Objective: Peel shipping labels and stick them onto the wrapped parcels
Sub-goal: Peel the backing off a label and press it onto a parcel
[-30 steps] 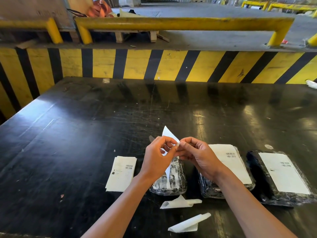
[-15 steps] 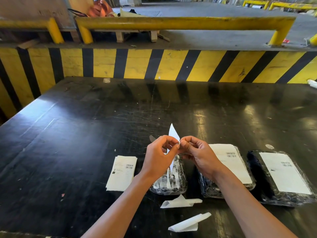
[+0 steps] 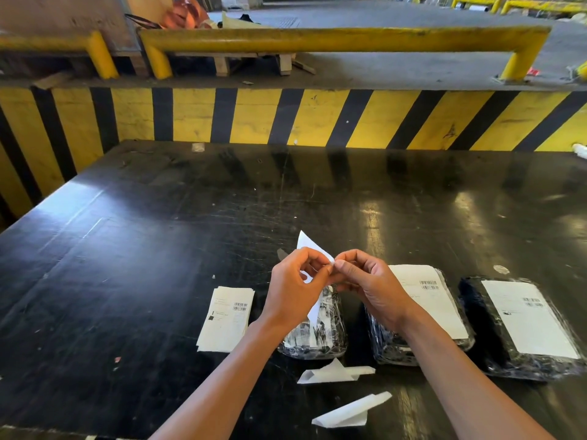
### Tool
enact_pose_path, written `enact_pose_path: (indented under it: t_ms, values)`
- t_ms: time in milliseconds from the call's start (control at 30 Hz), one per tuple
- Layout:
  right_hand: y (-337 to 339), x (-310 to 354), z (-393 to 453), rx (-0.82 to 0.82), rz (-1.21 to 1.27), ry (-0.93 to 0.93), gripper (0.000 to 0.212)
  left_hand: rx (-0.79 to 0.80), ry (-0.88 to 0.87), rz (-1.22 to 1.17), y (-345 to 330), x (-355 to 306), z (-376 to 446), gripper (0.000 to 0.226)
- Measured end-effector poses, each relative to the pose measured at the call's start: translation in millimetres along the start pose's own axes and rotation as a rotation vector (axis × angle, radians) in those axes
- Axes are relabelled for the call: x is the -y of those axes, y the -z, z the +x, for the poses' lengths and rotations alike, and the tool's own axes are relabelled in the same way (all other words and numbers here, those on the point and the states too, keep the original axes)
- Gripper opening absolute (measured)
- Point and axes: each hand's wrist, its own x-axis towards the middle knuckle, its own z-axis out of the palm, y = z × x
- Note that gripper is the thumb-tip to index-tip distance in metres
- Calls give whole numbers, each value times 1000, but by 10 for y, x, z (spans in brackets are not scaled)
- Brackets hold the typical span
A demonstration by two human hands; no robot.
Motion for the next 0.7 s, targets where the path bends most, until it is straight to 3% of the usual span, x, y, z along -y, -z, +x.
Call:
enact_pose_path:
  t_ms: [700]
  values:
    - [26, 35, -69, 63, -23, -18, 16, 47, 32, -2, 20, -52, -49, 8]
